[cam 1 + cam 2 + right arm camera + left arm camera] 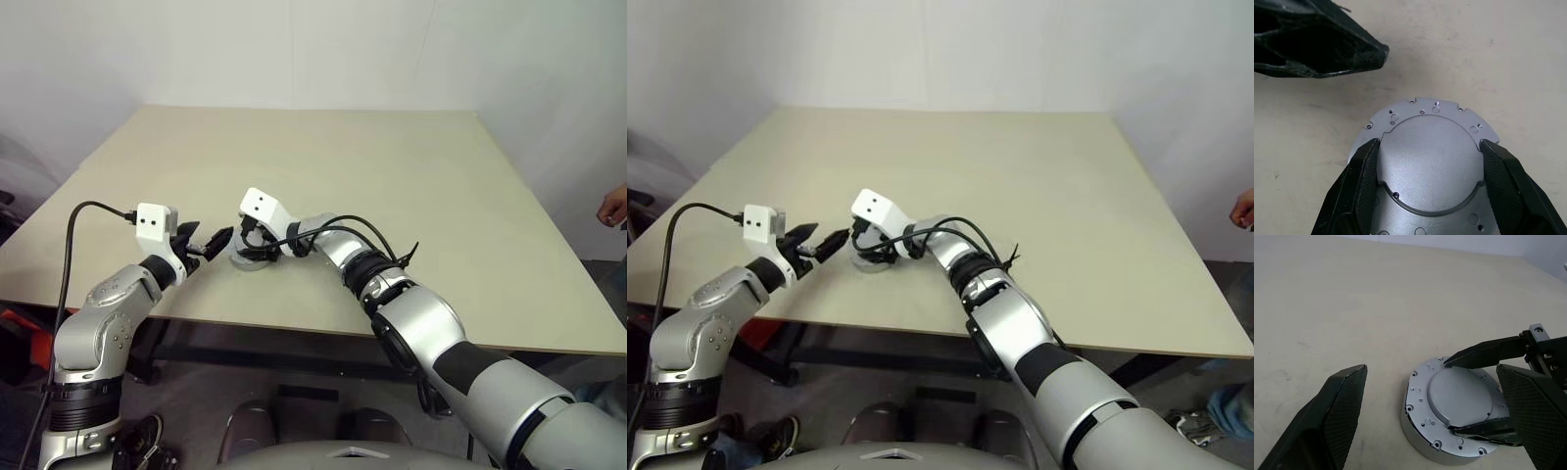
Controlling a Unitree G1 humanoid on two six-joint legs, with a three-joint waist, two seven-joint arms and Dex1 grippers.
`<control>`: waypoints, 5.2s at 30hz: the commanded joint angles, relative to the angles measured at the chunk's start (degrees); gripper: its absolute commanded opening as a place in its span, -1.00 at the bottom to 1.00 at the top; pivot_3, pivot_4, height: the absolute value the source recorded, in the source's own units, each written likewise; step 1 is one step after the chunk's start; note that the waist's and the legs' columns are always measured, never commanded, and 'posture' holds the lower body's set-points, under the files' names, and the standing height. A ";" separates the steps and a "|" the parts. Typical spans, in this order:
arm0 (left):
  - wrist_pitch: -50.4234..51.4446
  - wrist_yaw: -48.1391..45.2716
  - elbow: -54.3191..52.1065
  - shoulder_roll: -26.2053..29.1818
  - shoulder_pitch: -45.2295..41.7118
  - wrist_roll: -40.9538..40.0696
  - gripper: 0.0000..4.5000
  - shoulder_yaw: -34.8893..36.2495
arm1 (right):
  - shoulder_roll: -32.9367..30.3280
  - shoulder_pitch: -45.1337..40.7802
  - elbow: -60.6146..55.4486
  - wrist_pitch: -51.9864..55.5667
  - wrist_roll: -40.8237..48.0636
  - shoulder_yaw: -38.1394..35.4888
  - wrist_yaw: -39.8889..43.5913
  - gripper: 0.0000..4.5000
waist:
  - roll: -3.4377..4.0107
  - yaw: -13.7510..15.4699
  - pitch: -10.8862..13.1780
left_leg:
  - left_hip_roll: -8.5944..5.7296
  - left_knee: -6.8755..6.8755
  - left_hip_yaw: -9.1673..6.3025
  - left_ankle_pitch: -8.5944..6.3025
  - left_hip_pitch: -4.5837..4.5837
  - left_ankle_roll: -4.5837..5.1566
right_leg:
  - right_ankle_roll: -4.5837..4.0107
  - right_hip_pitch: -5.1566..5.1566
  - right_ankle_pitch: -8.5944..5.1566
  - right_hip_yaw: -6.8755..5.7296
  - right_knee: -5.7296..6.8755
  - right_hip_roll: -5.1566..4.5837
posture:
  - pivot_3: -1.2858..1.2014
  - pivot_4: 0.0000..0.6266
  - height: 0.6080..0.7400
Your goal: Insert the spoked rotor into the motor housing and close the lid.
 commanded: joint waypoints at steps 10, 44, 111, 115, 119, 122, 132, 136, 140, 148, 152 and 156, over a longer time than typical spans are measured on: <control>-0.72 0.16 -2.36 0.31 -0.20 -0.22 1.00 0.68 | 1.62 0.01 2.50 0.56 -2.35 1.73 -3.18 0.39 | 0.01 0.01 0.00 | 0.00 -0.04 -0.01 0.02 0.10 -0.03 | 0.02 0.07 -0.01 0.00 0.01 0.00 | 0.03 -1.00 1.00; -1.00 0.39 -2.10 -0.03 -0.49 0.05 1.00 0.35 | 1.30 3.69 2.96 3.89 -1.63 1.02 -2.95 0.39 | 0.04 0.11 -0.02 | -0.09 -0.17 0.00 0.02 0.17 -0.04 | 0.07 0.10 -0.09 0.10 -0.01 -0.01 | 0.03 -1.00 1.00; -0.77 1.25 -3.15 -0.19 0.37 -0.46 1.00 0.68 | 4.95 3.11 -0.88 3.00 2.31 1.37 5.74 0.39 | 0.41 -0.23 -0.38 | -0.33 -0.97 0.00 0.02 0.11 -0.03 | 0.06 -0.16 -0.45 0.30 -0.42 0.02 | 0.03 -1.00 1.00; -0.77 1.33 -3.26 -0.25 0.46 -0.45 1.00 0.69 | 5.06 2.97 -1.31 3.25 2.47 1.28 6.04 0.39 | 0.40 -0.24 -0.38 | -0.33 -1.01 0.00 -0.04 0.03 0.07 | -0.28 -0.22 -0.45 0.30 -0.41 0.03 | 0.03 -1.00 1.00; -0.74 1.35 -3.42 -0.25 0.58 -0.45 1.00 0.71 | 5.35 3.38 -0.96 3.08 2.27 1.72 5.18 0.39 | 0.39 -0.24 -0.38 | -0.34 -1.14 0.00 -0.04 0.02 0.06 | -0.37 -0.28 -0.54 0.29 -0.41 0.04 | 0.03 -1.00 1.00; -0.68 1.31 -3.45 -0.24 0.64 -0.48 1.00 0.71 | 5.50 3.62 -0.61 3.15 2.07 1.91 4.31 0.39 | 0.39 -0.22 -0.38 | -0.34 -1.16 0.00 -0.04 0.03 0.06 | -0.37 -0.27 -0.55 0.29 -0.40 0.04 | 0.03 -1.00 1.00; -0.66 1.58 -2.15 -0.42 -0.19 0.15 1.00 0.22 | 4.94 3.03 -0.34 3.23 2.36 1.40 2.99 0.39 | 0.39 -0.22 -0.38 | -0.33 -1.16 0.00 0.00 0.15 -0.01 | -0.25 -0.18 -0.62 0.29 -0.35 0.05 | 0.03 -1.00 1.00; -0.71 1.53 -1.77 -0.39 -0.53 0.27 1.00 0.15 | 4.85 2.94 -0.23 3.03 2.40 1.36 2.85 0.39 | 0.39 -0.22 -0.38 | -0.33 -1.16 0.00 0.00 0.14 -0.01 | -0.34 -0.19 -0.57 0.29 -0.35 0.05 | 0.03 -1.00 1.00; -0.78 1.48 -1.50 -0.32 -0.73 0.34 1.00 0.09 | 4.70 2.84 -0.18 3.40 2.79 1.31 4.42 0.55 | 0.38 -0.22 -0.38 | -0.33 -1.16 0.00 0.00 0.13 -0.01 | -0.34 -0.19 -0.57 0.29 -0.35 0.05 | 0.03 -1.00 1.00; -0.82 1.53 -1.47 -0.22 -0.68 0.38 1.00 0.18 | 4.67 3.46 -0.67 1.35 3.31 0.76 3.84 0.99 | 0.36 -0.21 -0.38 | -0.33 -1.16 0.00 0.00 0.06 0.00 | -0.36 -0.25 -0.56 0.29 -0.36 0.05 | 0.03 -1.00 1.00; -0.79 1.31 -1.47 -0.10 -0.73 0.39 1.00 0.00 | 3.99 2.70 -1.75 2.83 4.92 -0.75 5.71 0.99 | 0.33 -0.21 -0.35 | -0.33 -1.16 0.00 0.00 0.06 0.00 | -0.36 -0.25 -0.56 0.29 -0.36 0.05 | 0.03 -1.00 1.00; -0.65 0.49 -1.24 0.45 -0.57 0.74 1.00 -0.74 | 2.44 1.94 -5.50 5.40 8.32 -3.31 10.53 0.99 | 0.19 -0.16 -0.27 | -0.33 -1.16 0.00 -0.01 0.04 0.01 | -0.36 -0.26 -0.56 0.29 -0.36 0.05 | 0.03 -1.00 1.00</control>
